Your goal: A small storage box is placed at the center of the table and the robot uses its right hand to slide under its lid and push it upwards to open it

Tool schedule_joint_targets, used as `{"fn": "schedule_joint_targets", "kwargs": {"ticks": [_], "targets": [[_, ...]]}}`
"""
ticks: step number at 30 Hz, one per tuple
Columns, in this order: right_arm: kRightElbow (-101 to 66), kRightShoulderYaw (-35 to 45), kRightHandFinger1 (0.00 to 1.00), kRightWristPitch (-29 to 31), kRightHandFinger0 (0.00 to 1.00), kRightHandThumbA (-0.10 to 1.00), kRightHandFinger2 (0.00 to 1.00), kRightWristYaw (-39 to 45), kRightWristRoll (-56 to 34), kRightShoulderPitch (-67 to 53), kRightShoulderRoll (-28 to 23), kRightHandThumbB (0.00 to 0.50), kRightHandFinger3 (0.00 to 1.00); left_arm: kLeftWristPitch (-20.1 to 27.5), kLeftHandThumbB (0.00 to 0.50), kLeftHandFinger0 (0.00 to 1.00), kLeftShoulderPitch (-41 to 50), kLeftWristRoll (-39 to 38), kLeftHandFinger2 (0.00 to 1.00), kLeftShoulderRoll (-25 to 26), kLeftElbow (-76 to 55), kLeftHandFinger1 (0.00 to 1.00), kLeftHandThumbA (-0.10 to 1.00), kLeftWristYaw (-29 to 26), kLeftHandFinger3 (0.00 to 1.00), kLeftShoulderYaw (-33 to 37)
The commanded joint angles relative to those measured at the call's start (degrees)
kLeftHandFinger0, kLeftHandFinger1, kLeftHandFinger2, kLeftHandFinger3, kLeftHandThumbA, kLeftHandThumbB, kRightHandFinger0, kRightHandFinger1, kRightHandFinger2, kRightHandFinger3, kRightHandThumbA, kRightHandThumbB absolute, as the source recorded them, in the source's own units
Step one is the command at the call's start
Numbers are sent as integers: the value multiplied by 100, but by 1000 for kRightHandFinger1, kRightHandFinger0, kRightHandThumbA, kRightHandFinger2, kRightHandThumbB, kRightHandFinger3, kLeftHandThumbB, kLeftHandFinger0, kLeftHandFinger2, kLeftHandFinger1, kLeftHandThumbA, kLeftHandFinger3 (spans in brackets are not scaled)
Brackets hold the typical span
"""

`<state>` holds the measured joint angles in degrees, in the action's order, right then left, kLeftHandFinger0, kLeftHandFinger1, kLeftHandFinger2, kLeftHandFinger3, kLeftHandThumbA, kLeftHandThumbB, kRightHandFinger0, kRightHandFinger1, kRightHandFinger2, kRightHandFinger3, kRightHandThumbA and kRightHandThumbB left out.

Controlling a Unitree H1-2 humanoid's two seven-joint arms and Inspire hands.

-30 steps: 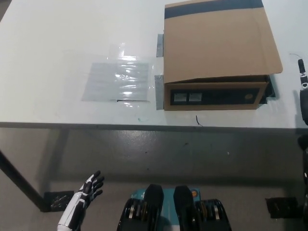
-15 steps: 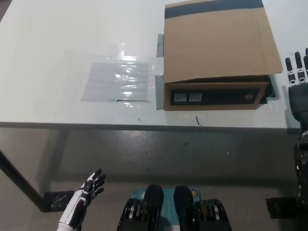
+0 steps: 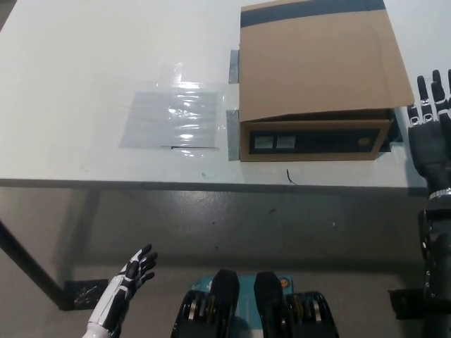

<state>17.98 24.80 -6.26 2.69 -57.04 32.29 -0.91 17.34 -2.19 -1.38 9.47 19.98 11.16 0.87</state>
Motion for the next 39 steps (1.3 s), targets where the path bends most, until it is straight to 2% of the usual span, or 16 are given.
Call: {"fn": "schedule_joint_targets", "kwargs": {"ticks": [1,23,39], "targets": [[-190,1,1000,-73,1000,1000,1000,-41,6,374,57,370,1000,195,500,1000,-122,1,1000,119,-77,1000,1000,90,1000,41],[-613,-65,1000,-244,1000,1000,1000,-77,-138,535,318,358,1000,77,500,1000,-124,-79,1000,117,-147,1000,1000,185,1000,9],[-455,-222,1000,-141,1000,1000,1000,-145,13,1003,758,358,1000,62,500,1000,-154,-68,1000,129,-174,1000,1000,179,1000,-3]]}}
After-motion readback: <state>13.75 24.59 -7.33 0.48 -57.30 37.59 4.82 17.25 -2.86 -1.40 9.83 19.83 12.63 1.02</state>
